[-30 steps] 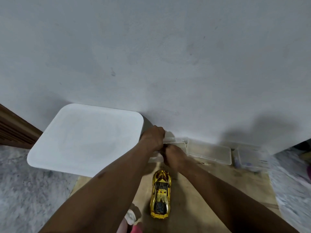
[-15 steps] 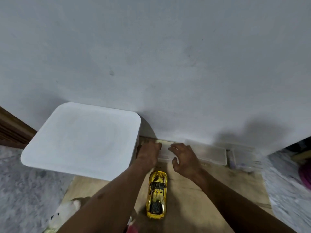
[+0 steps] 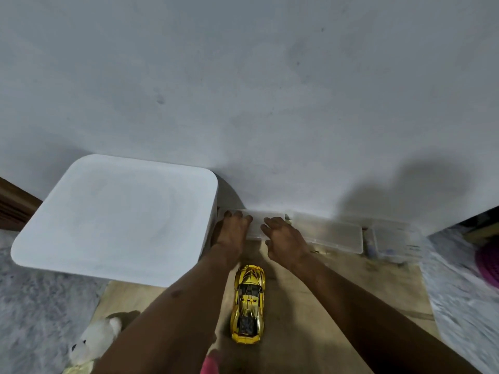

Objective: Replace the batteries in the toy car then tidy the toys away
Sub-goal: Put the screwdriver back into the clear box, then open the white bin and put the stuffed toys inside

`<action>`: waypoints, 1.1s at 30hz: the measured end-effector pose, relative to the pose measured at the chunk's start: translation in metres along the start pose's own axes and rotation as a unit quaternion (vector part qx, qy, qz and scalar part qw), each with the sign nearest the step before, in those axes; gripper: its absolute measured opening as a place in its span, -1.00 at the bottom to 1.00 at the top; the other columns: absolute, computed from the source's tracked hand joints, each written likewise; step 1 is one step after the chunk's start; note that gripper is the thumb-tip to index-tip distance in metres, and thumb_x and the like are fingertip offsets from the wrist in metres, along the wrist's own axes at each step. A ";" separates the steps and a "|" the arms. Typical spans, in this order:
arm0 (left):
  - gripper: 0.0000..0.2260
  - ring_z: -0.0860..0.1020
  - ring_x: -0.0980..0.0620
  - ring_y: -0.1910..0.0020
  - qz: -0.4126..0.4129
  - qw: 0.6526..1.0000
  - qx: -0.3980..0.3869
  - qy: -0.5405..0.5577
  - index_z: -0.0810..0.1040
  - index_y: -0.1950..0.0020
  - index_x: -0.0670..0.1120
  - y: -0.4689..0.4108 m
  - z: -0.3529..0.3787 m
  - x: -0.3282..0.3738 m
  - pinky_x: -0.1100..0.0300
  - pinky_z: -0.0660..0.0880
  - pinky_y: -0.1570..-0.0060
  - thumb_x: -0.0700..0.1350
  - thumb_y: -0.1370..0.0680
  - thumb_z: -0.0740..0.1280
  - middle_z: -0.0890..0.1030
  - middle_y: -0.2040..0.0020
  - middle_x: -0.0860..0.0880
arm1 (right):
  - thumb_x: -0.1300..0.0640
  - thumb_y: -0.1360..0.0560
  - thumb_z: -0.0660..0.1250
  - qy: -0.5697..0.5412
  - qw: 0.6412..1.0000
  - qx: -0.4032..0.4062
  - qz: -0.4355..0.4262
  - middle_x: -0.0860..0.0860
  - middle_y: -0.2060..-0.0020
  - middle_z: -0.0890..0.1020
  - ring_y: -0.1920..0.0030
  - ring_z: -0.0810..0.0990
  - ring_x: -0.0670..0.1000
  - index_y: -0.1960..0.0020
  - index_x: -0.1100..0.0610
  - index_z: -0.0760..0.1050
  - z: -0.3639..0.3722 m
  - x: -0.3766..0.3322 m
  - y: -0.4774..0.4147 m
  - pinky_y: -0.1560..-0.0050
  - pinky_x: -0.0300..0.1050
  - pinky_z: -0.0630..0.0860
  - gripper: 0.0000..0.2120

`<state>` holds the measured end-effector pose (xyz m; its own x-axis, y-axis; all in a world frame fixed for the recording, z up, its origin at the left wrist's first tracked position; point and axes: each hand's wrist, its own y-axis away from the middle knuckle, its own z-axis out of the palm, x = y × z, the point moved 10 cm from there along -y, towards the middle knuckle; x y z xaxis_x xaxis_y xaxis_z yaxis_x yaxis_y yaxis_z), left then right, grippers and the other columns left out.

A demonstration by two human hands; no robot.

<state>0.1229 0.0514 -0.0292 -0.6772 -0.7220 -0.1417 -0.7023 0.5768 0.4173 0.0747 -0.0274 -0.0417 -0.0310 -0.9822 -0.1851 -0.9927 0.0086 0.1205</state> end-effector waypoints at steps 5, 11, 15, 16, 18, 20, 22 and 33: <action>-0.24 0.31 -0.15 -0.43 -0.003 0.999 0.015 -0.045 0.09 -0.56 -0.05 -0.009 -0.001 0.001 0.06 0.31 -0.36 0.07 -0.51 0.43 0.30 -0.46 -0.15 | 0.24 -0.43 0.44 0.019 1.000 0.006 -0.001 0.13 -0.31 0.54 -0.30 0.51 0.14 -0.27 0.20 0.53 0.006 0.004 -0.005 -0.12 0.03 0.59 -0.59; -0.31 0.32 -0.19 -0.41 -0.011 0.999 -0.001 -0.034 0.13 -0.52 -0.05 -0.012 0.007 -0.001 0.04 0.36 -0.34 -0.09 -0.51 0.44 0.32 -0.44 -0.17 | 0.30 -0.26 0.54 0.011 1.000 0.008 0.014 0.14 -0.20 0.63 -0.18 0.61 0.14 -0.15 0.19 0.60 0.013 0.008 -0.006 0.02 -0.01 0.63 -0.54; -0.29 0.24 -0.18 -0.44 -0.010 1.000 0.001 0.030 0.12 -0.53 -0.05 -0.001 0.002 0.000 0.02 0.36 -0.36 -0.12 -0.50 0.44 0.25 -0.46 -0.16 | 0.20 -0.52 0.36 -0.020 1.000 -0.010 0.018 0.09 -0.45 0.42 -0.43 0.38 0.10 -0.41 0.15 0.44 0.002 0.005 -0.003 -0.29 0.01 0.49 -0.55; -0.32 0.25 -0.18 -0.44 -0.014 0.998 0.007 0.058 0.13 -0.53 -0.05 0.003 -0.001 0.000 0.01 0.37 -0.37 -0.14 -0.52 0.42 0.25 -0.45 -0.16 | 0.14 -0.56 0.32 -0.031 0.999 -0.014 0.025 0.07 -0.47 0.39 -0.46 0.33 0.08 -0.44 0.11 0.41 -0.004 0.006 0.000 -0.34 0.00 0.44 -0.54; -0.41 0.29 -0.15 -0.40 -0.018 0.992 0.028 0.122 0.19 -0.51 -0.06 0.010 -0.006 -0.001 -0.02 0.41 -0.34 -0.18 -0.54 0.36 0.29 -0.43 -0.16 | 0.06 -0.59 0.27 -0.058 0.997 0.000 0.048 0.03 -0.49 0.36 -0.49 0.29 0.04 -0.49 0.05 0.35 -0.020 0.012 0.006 -0.39 -0.04 0.36 -0.52; -0.50 0.37 -0.13 -0.33 -0.017 0.984 0.054 0.172 0.25 -0.46 -0.06 0.016 -0.016 0.000 0.00 0.45 -0.27 -0.13 -0.56 0.33 0.36 -0.38 -0.15 | 0.02 -0.60 0.26 -0.075 0.994 0.030 0.073 0.01 -0.49 0.36 -0.49 0.29 0.02 -0.51 0.02 0.32 -0.039 0.020 0.014 -0.40 -0.08 0.32 -0.51; -0.54 0.44 -0.14 -0.27 -0.016 0.976 0.070 0.204 0.28 -0.42 -0.06 0.023 -0.032 0.001 0.00 0.50 -0.19 -0.04 -0.57 0.32 0.41 -0.33 -0.14 | -0.01 -0.60 0.27 -0.079 0.992 0.046 0.092 0.01 -0.48 0.37 -0.49 0.29 0.01 -0.51 0.01 0.32 -0.057 0.026 0.023 -0.42 -0.09 0.30 -0.51; -0.55 0.48 -0.11 -0.31 0.015 0.941 0.166 0.294 0.42 -0.39 -0.04 0.089 -0.149 -0.051 0.04 0.44 -0.22 0.12 -0.55 0.31 0.50 -0.31 -0.10 | -0.06 -0.55 0.31 -0.087 0.981 0.077 0.157 -0.07 -0.32 0.54 -0.33 0.46 0.00 -0.39 -0.02 0.45 -0.143 -0.008 0.047 -0.30 -0.13 0.36 -0.58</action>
<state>0.1276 0.0825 0.1492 -0.5275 -0.7336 0.4284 -0.7810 0.6172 0.0951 0.0450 -0.0464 0.1049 -0.3442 -0.8797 -0.3280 -0.9363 0.3473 0.0512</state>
